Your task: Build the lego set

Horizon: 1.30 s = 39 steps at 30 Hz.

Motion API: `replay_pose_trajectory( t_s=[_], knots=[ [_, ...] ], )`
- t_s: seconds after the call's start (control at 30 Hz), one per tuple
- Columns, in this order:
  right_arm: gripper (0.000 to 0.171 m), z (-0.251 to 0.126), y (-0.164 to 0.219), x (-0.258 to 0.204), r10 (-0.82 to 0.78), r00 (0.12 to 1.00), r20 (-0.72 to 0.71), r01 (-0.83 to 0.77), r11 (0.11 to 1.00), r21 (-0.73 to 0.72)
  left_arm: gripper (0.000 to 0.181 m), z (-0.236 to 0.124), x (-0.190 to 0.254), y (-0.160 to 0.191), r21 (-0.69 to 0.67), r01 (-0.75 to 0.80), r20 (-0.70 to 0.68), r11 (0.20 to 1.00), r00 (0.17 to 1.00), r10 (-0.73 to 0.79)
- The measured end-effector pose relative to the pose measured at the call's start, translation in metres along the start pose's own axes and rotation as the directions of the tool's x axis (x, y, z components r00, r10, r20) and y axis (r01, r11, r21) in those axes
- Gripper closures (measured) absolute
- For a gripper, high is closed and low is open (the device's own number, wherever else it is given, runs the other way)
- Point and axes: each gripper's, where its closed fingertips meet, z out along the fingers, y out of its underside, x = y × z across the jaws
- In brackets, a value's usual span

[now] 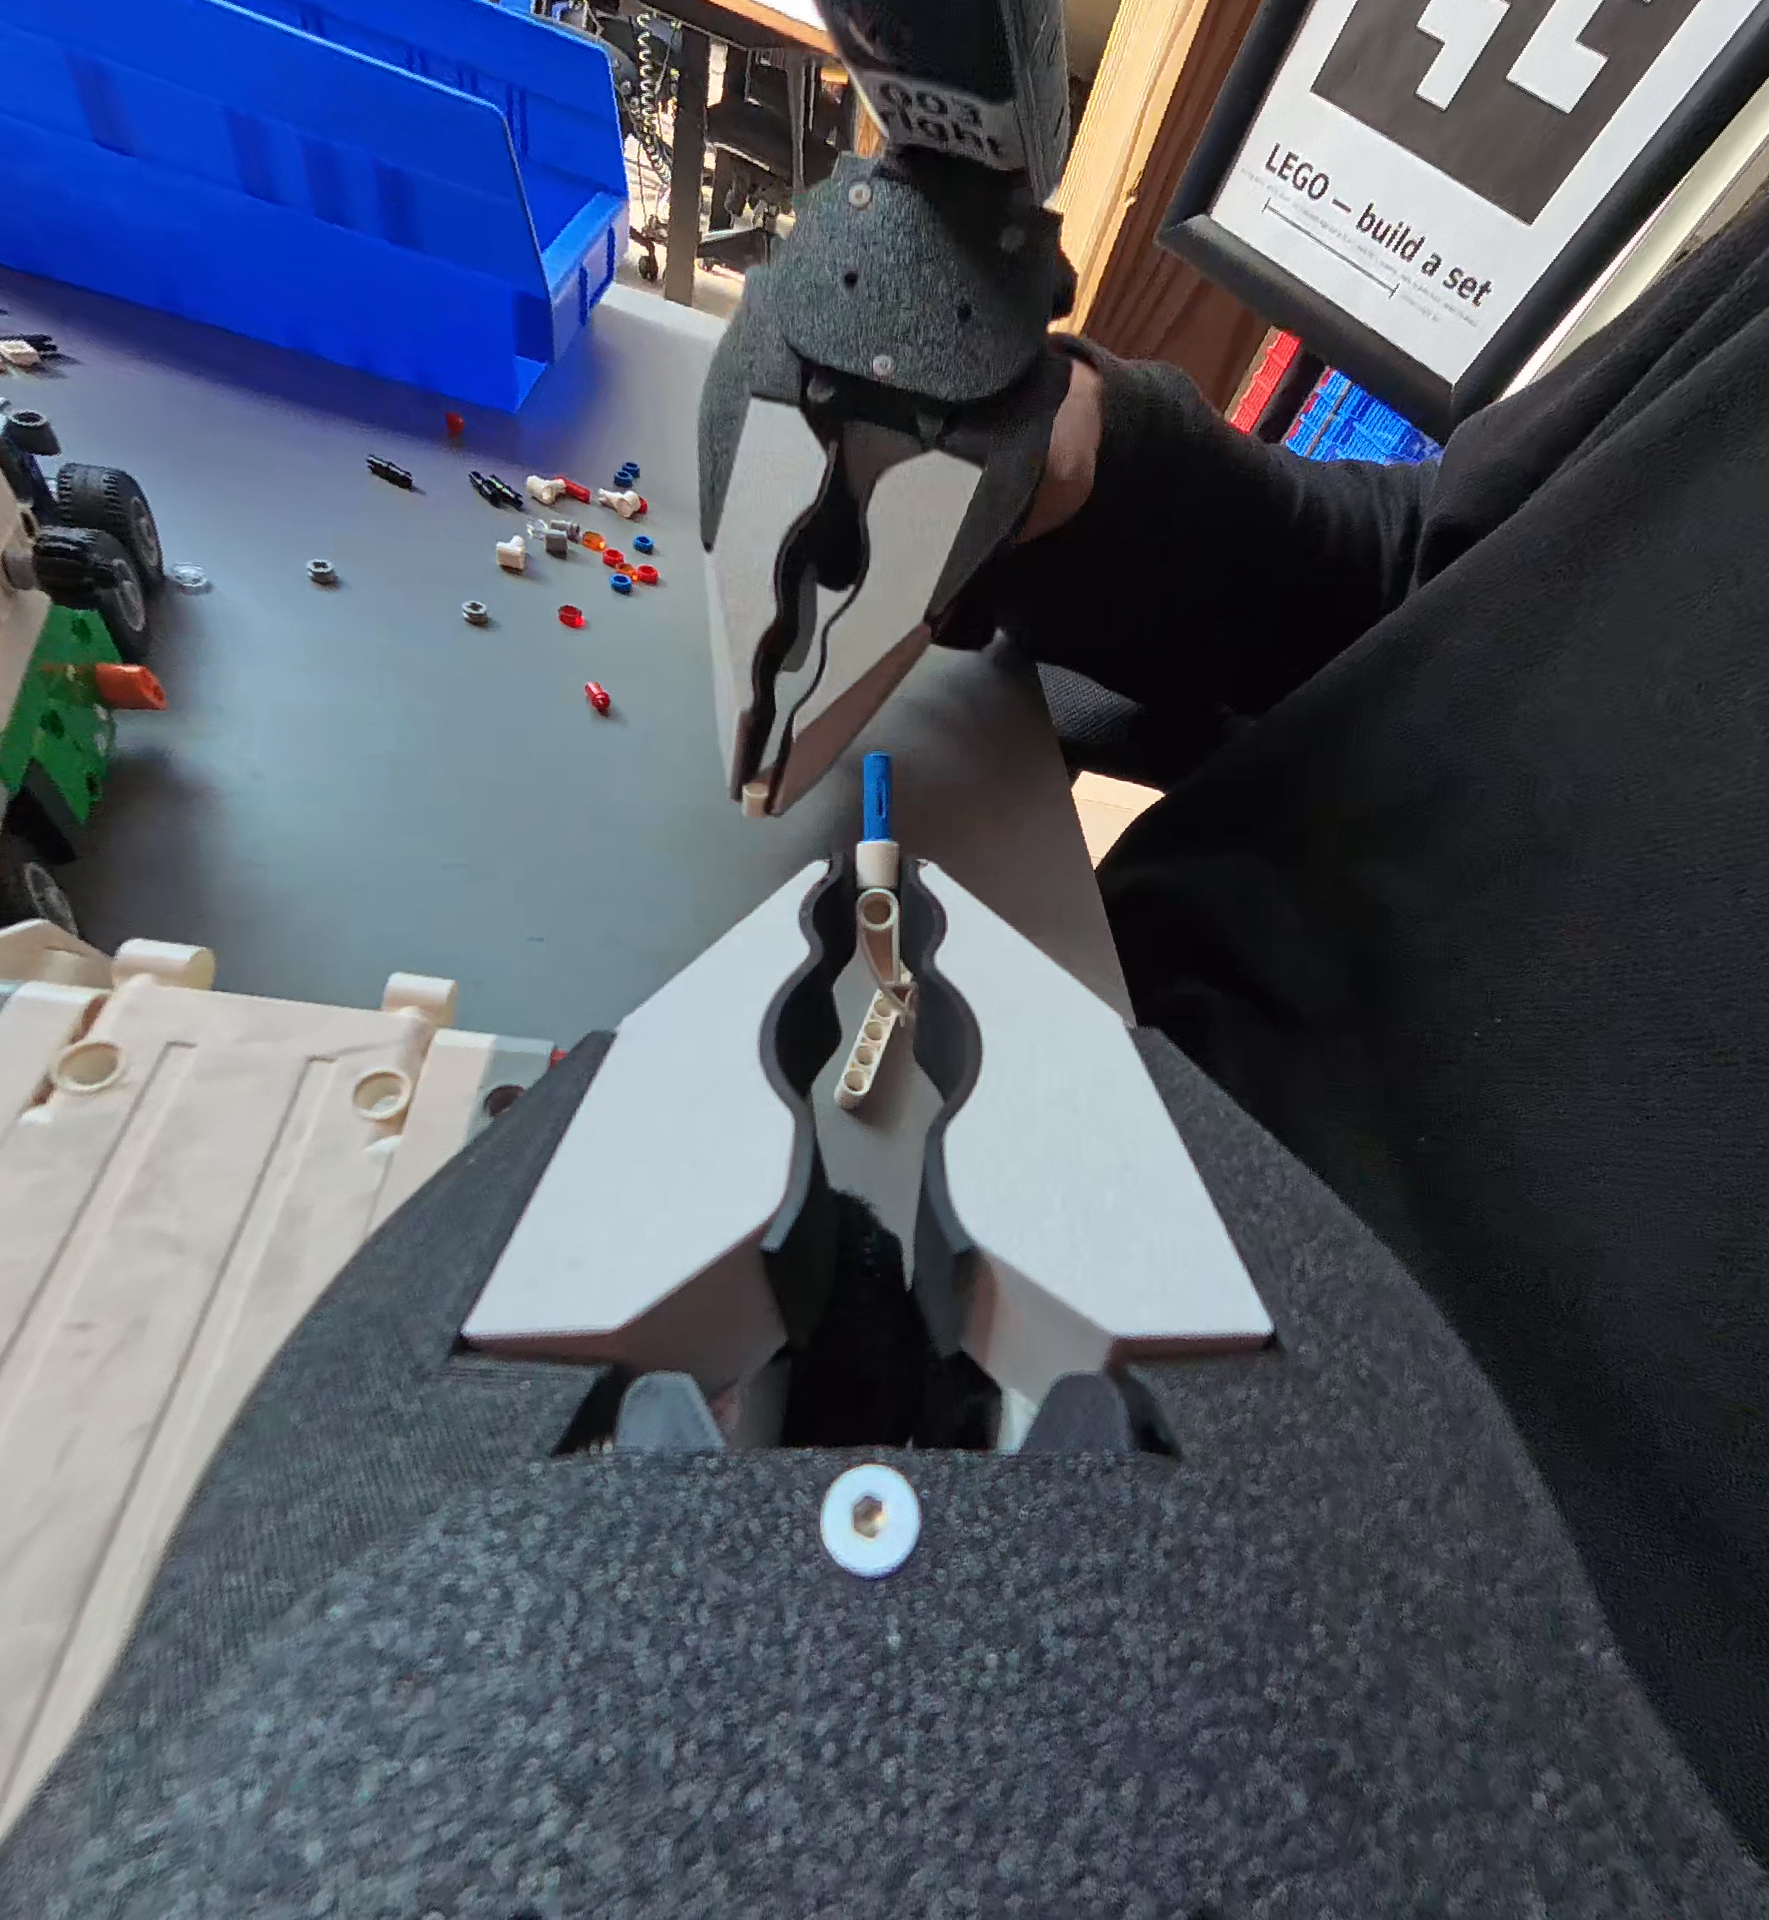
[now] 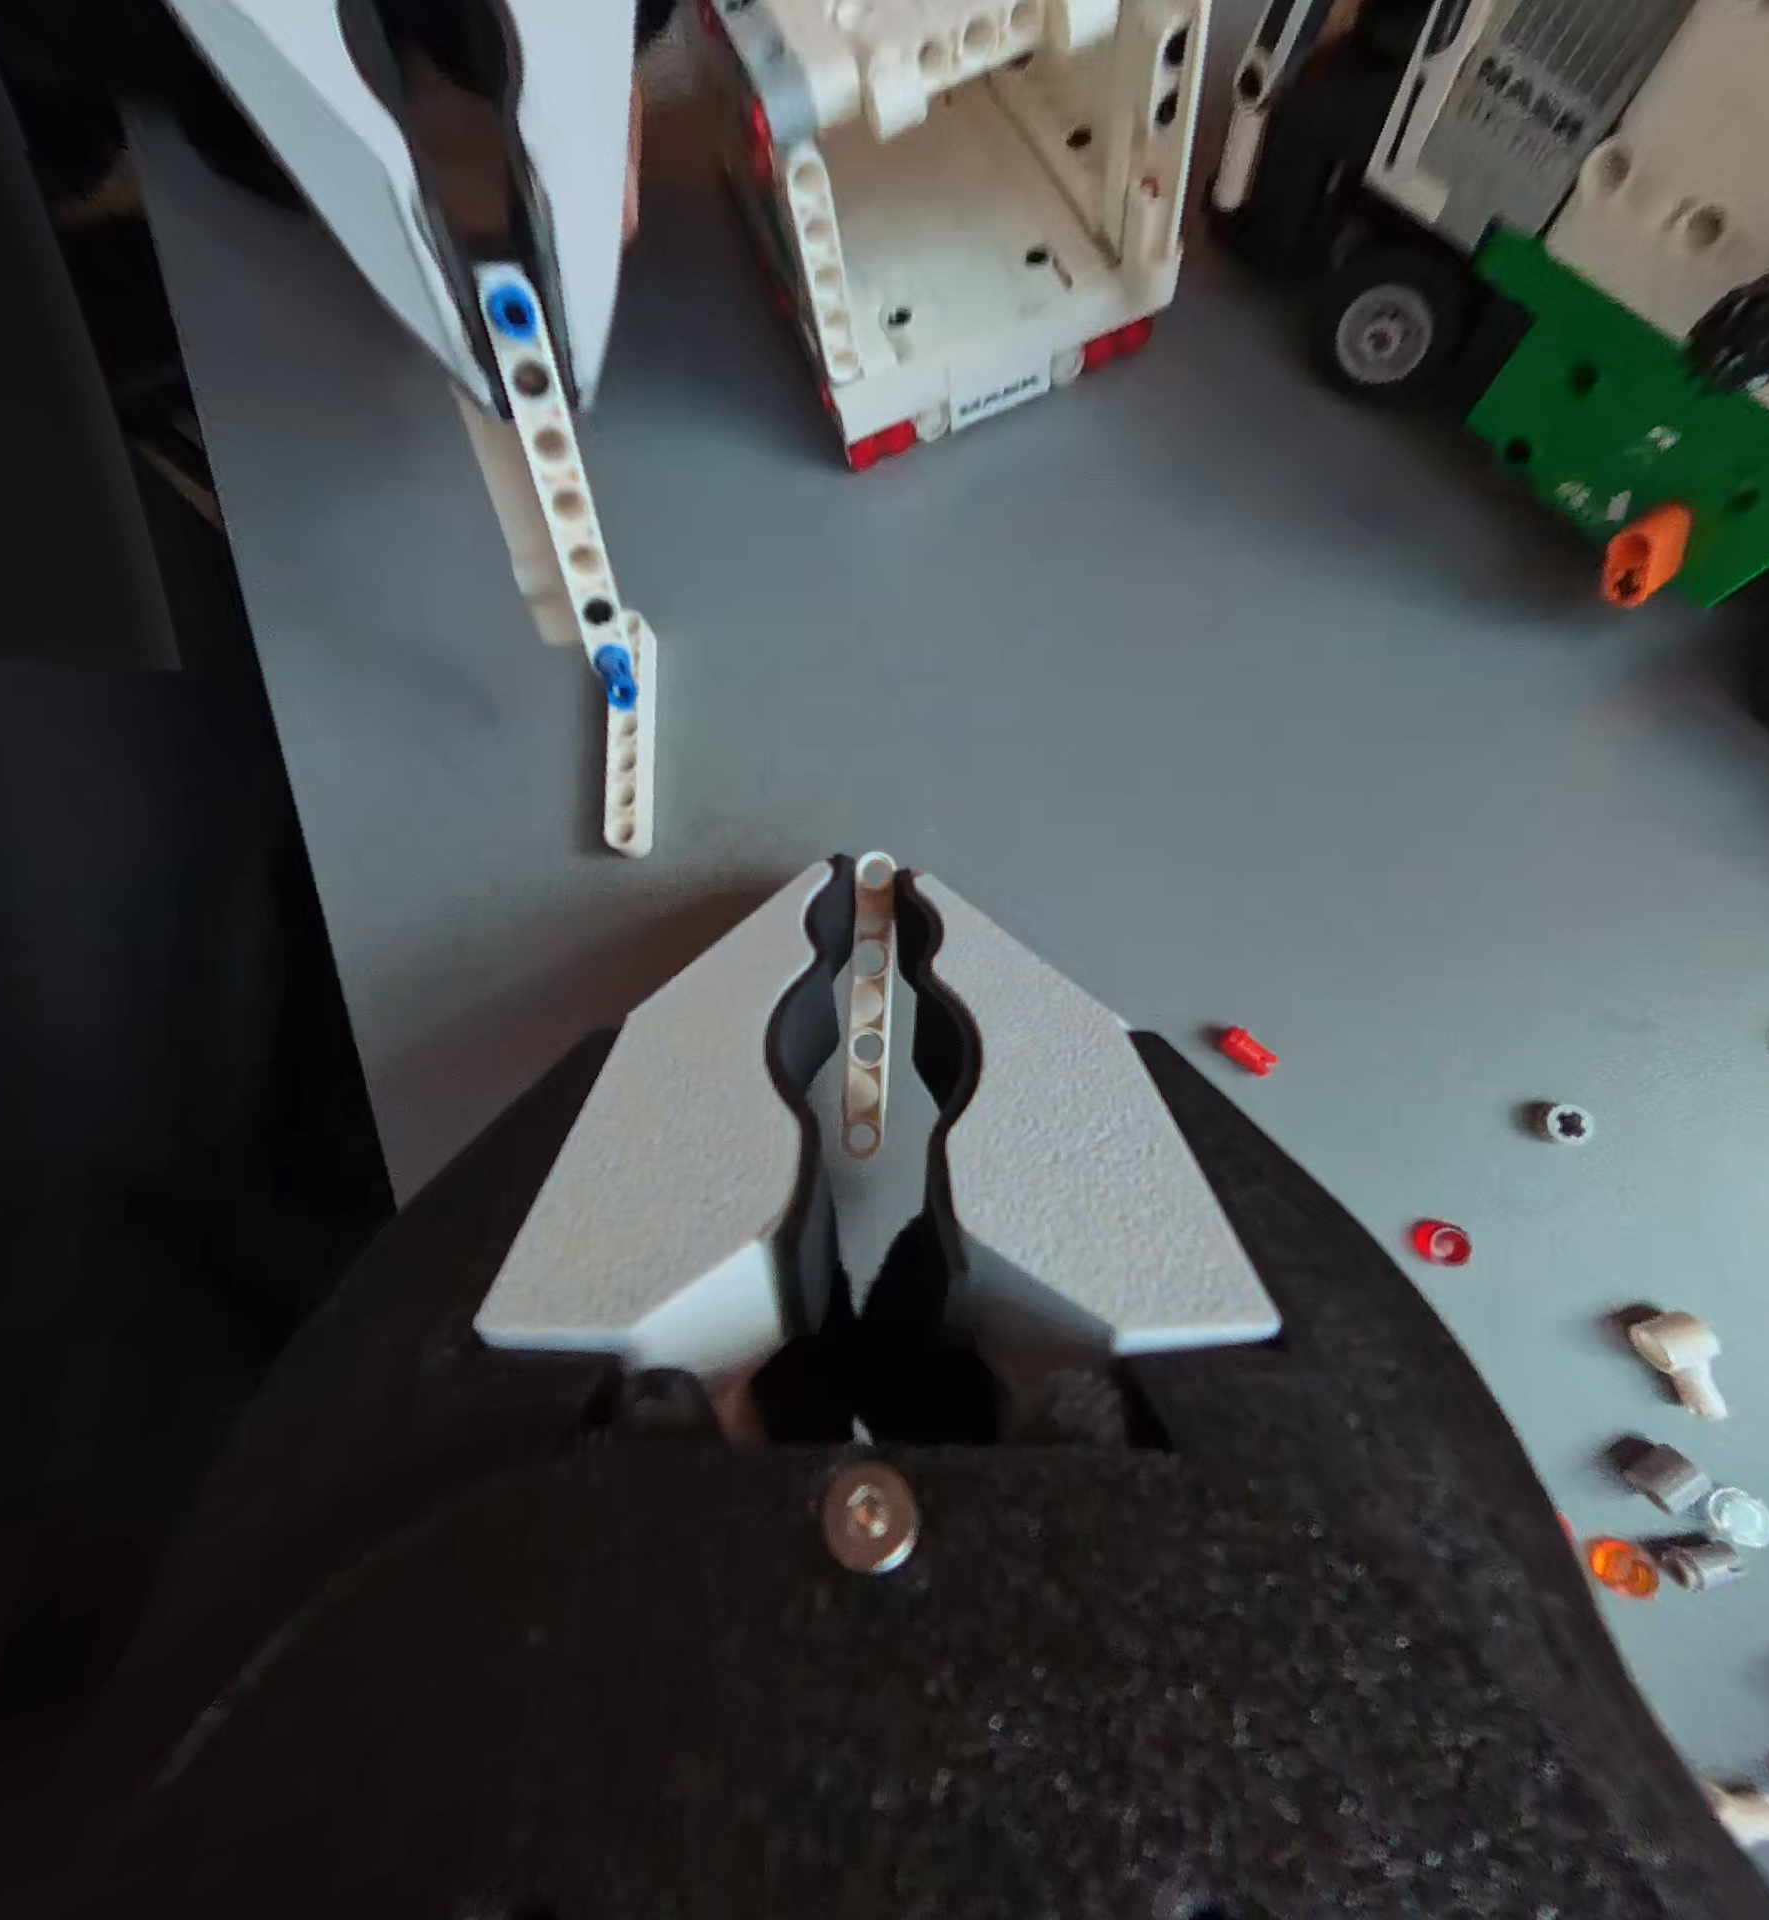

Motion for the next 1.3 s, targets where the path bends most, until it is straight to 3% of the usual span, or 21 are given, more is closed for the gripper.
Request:
replay_pose_trajectory(
  t_s=[0.13, 0.27, 0.33, 0.43, 0.53, 0.73, 0.87, 1.0, 1.1, 1.17, 1.3],
  knots=[
    [0.165, 0.009, 0.013, 0.001, -0.053, 0.998, -0.039, 0.05, 0.995, -0.081, 0.176, -0.012, 0.007, -0.007, 0.034, -0.067, -0.015, 0.997, 0.998, 0.067],
    [0.164, 0.011, 0.009, 0.0, -0.087, 0.994, -0.061, 0.083, 0.994, -0.068, 0.176, -0.021, 0.008, -0.009, 0.041, -0.136, 0.012, 0.99, 0.991, 0.136],
    [0.152, 0.01, -0.002, -0.005, -0.098, 0.993, -0.068, 0.096, 0.995, -0.034, 0.176, -0.029, 0.01, -0.016, 0.082, -0.164, 0.014, 0.983, 0.986, 0.164],
    [0.151, 0.019, -0.034, -0.036, -0.103, 0.995, 0.01, 0.101, 0.991, 0.092, 0.176, -0.042, 0.01, -0.022, 0.116, -0.186, 0.025, 0.976, 0.983, 0.184],
    [0.149, 0.045, -0.039, -0.055, -0.166, 0.986, 0.009, 0.165, 0.984, 0.061, 0.176, -0.049, 0.008, -0.024, 0.121, -0.212, 0.05, 0.97, 0.977, 0.208],
    [0.165, 0.059, -0.031, -0.057, -0.175, 0.985, 0.008, 0.175, 0.985, 0.01, 0.176, -0.051, 0.008, -0.019, 0.104, -0.209, 0.042, 0.972, 0.978, 0.206],
    [0.166, 0.055, -0.028, -0.054, -0.173, 0.985, 0.0, 0.173, 0.985, 0.008, 0.176, -0.046, 0.005, -0.014, 0.067, -0.213, 0.062, 0.975, 0.976, 0.209],
    [0.165, 0.008, -0.061, -0.026, 0.023, 1.0, 0.022, -0.028, 0.953, 0.301, 0.176, -0.039, 0.002, -0.015, 0.079, -0.136, 0.063, 0.988, 0.989, 0.131],
    [0.166, -0.048, -0.095, -0.023, 0.108, 0.96, 0.26, -0.245, 0.775, 0.583, 0.176, -0.016, 0.011, -0.018, 0.097, 0.033, -0.03, 0.995, 0.999, -0.031],
    [0.165, -0.058, -0.102, -0.027, 0.114, 0.92, 0.374, -0.335, 0.721, 0.606, 0.176, 0.004, 0.017, -0.015, 0.078, 0.144, -0.089, 0.986, 0.987, -0.137],
    [0.166, -0.042, -0.095, -0.038, 0.093, 0.914, 0.395, -0.318, 0.769, 0.555, 0.176, 0.027, 0.021, -0.015, 0.075, 0.169, -0.115, 0.983, 0.98, -0.16]
  ],
)
